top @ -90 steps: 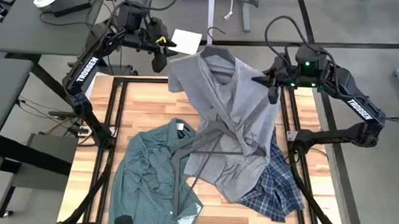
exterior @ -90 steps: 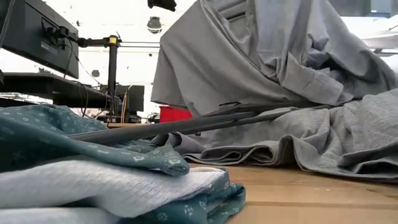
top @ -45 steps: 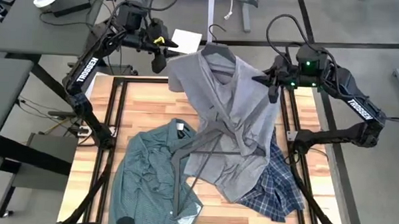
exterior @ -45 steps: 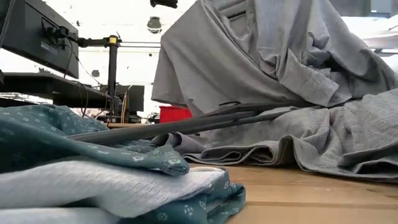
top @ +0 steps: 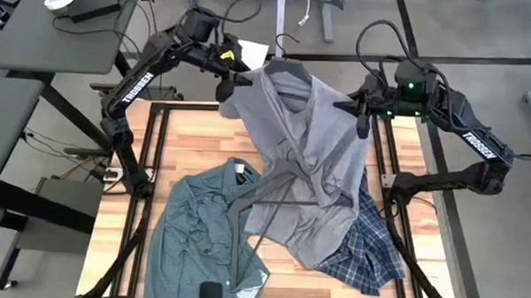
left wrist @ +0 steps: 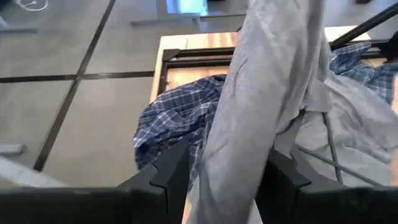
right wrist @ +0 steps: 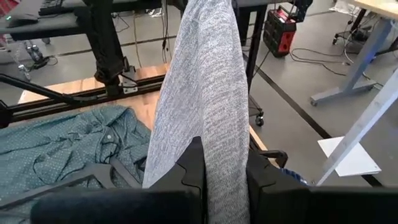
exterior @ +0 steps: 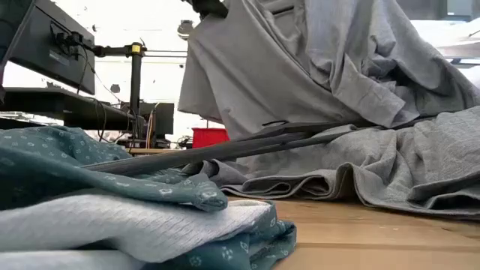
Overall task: Hang clothes
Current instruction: Put the gray t-shirt on the gray hanger
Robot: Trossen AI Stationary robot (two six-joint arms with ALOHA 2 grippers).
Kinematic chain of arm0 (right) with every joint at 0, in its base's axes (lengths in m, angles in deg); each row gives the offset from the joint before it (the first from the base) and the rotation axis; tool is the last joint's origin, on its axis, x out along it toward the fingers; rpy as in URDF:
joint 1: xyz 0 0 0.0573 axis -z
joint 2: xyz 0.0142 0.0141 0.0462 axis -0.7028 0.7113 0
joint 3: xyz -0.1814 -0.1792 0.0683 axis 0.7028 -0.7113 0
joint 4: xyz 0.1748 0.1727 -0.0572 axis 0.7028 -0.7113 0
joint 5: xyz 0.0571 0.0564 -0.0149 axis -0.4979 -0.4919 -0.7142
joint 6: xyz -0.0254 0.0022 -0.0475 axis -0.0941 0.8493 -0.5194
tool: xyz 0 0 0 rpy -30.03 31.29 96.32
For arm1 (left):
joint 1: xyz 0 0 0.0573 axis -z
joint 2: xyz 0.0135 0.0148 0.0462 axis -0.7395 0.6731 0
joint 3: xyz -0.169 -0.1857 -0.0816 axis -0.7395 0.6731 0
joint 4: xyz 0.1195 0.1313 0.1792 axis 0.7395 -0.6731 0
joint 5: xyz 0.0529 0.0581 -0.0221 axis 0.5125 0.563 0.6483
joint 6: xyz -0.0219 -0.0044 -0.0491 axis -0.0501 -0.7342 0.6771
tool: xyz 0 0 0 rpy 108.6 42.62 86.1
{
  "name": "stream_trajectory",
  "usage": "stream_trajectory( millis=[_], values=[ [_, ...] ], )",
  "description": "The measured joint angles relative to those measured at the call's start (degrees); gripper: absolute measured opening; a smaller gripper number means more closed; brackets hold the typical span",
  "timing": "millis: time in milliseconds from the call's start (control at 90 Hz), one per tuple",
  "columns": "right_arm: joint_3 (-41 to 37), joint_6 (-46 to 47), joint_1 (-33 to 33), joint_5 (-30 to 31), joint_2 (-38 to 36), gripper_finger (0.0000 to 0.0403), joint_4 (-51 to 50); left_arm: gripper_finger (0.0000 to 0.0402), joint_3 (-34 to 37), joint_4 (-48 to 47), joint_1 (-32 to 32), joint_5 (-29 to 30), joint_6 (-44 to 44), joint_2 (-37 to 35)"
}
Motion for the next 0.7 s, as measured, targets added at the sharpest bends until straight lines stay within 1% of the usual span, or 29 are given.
stream_trajectory(
  millis=[56, 111, 167, 233, 278, 389, 500, 622, 700],
  values=[
    [0.0, -0.11, 0.04, -0.39, 0.09, 0.0028, 0.24, 0.0128, 0.0, 0.57, 1.05, -1.71, 0.68, -0.06],
    [0.0, -0.2, 0.36, -0.56, 0.31, 0.0028, 0.69, 0.0116, -0.07, 1.65, 2.0, -1.77, 2.13, -0.22],
    [0.0, -0.24, 0.57, -0.61, 0.42, 0.0041, 0.95, 0.0088, -0.09, 1.96, 2.69, -1.71, 2.82, -0.22],
    [0.02, -0.18, 0.72, -0.57, 0.86, 0.0068, 2.57, 0.0038, -0.09, 1.33, 2.95, -1.57, 2.14, -0.17],
    [0.02, -0.11, 0.78, -0.14, 0.9, 0.0086, 2.83, 0.0021, -0.04, 0.5, 2.95, -1.6, 1.34, -0.13],
    [1.14, -0.15, 0.93, 0.09, 0.98, 0.0125, 2.39, 0.0019, 0.0, -0.02, 2.24, 0.9, 2.51, -0.82],
    [4.75, -0.22, 1.5, -0.61, 0.87, 0.0159, 2.34, 0.0018, 0.02, -0.02, -0.1, 2.64, 5.08, -2.7],
    [8.49, -0.6, 3.43, -0.32, 1.14, 0.019, 3.05, 0.0017, -0.04, 1.78, -1.76, 2.18, 7.51, -5.34],
    [10.04, -0.71, 5.16, -0.09, 1.65, 0.0203, 3.67, 0.0017, -0.09, 3.66, -2.15, 1.58, 8.53, -6.11]
  ],
)
